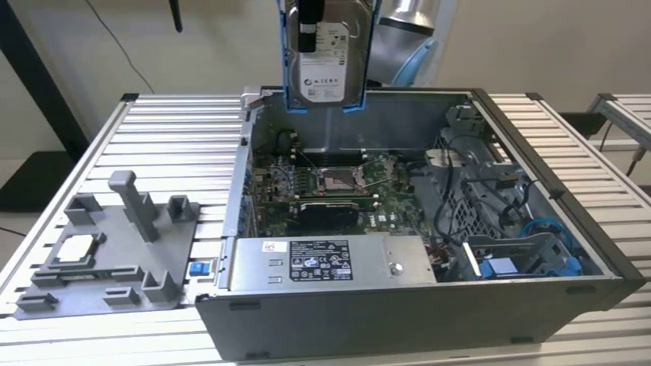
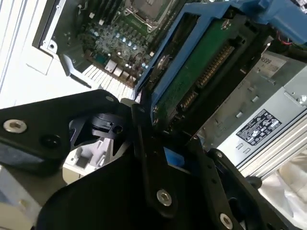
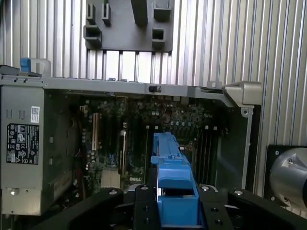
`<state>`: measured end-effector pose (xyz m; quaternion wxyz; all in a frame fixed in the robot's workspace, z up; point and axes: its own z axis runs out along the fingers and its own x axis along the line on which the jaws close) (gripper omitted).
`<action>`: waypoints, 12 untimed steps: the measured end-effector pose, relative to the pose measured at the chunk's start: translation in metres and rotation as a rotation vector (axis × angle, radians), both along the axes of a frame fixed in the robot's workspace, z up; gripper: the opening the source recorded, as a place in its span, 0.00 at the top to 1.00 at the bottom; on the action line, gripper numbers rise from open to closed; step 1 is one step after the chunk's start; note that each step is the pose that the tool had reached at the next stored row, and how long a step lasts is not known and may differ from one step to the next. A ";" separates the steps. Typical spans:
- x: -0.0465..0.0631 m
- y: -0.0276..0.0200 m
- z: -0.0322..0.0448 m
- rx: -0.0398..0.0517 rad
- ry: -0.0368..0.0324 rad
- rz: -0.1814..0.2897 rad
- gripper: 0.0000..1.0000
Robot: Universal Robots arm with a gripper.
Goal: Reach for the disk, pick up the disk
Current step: 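Pick up the disk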
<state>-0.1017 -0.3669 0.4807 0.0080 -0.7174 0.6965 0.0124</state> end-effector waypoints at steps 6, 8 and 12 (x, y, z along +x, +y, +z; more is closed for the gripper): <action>0.020 -0.0001 -0.0006 -0.0001 -0.0001 0.000 1.00; 0.028 -0.0001 -0.0008 -0.0001 -0.0002 0.000 1.00; 0.043 -0.0003 -0.0011 -0.0001 -0.0002 0.001 1.00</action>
